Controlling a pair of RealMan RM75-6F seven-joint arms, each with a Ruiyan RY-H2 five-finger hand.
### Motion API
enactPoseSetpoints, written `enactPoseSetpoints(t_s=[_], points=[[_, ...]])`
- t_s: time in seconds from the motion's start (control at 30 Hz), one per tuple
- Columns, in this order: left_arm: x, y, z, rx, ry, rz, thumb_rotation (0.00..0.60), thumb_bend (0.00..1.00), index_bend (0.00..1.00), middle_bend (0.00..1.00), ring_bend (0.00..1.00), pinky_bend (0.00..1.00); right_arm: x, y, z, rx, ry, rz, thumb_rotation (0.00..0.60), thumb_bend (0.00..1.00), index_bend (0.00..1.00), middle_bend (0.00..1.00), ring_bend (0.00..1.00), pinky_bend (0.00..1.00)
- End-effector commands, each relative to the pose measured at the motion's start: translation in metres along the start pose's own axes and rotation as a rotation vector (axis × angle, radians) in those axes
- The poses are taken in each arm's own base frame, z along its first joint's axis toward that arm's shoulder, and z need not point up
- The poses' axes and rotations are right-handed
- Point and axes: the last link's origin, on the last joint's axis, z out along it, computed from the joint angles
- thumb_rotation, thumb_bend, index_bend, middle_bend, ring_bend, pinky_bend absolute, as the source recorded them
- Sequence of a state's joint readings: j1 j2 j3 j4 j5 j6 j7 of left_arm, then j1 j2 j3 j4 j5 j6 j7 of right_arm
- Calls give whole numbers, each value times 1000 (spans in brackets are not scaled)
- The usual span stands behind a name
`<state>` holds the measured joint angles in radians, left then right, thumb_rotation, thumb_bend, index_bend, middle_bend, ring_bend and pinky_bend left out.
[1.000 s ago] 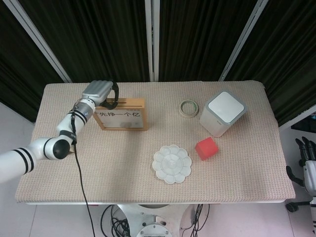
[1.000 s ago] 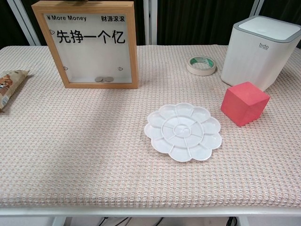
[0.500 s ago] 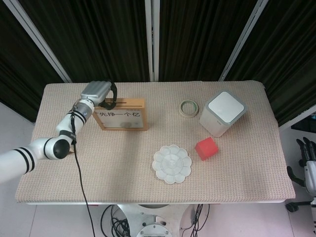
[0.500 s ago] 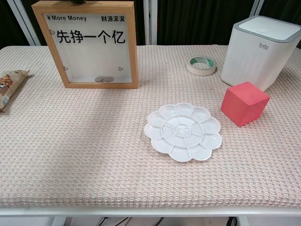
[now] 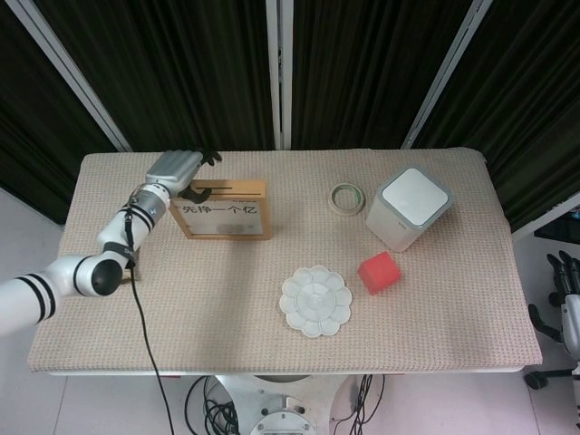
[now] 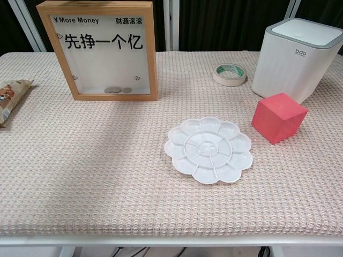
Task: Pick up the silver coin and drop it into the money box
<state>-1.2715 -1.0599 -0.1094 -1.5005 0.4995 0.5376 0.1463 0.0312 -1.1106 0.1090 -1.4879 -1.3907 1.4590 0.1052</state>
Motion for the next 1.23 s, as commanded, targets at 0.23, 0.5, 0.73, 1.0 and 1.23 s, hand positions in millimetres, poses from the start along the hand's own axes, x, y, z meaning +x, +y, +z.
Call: enactPoseSetpoints(t_s=[0.23,0.5,0.73,1.0,1.23], points=[[35,19,-66,-144,239,-138,600,384,197,206,62,145,1,-4,0,16,2,1,600,303,0,0,0,0],[-16,-53,-184,-90,495,233,600,238,206,199,62,142,0,-2,-6,26,4,-11,600,303,0,0,0,0],[-119,-141,-262,58,487,464,600,157,87,9,0,22,-9,-6,-15,62,24,-102,600,301,0,0,0,0],[-168,-169,-283,119,397,279,600,142,53,0,0,16,-19,-24,-19,116,39,-154,600,301,0,0,0,0],[-166,-175,-281,134,402,242,600,142,50,0,0,15,-20,-30,-17,139,31,-150,600,303,0,0,0,0]])
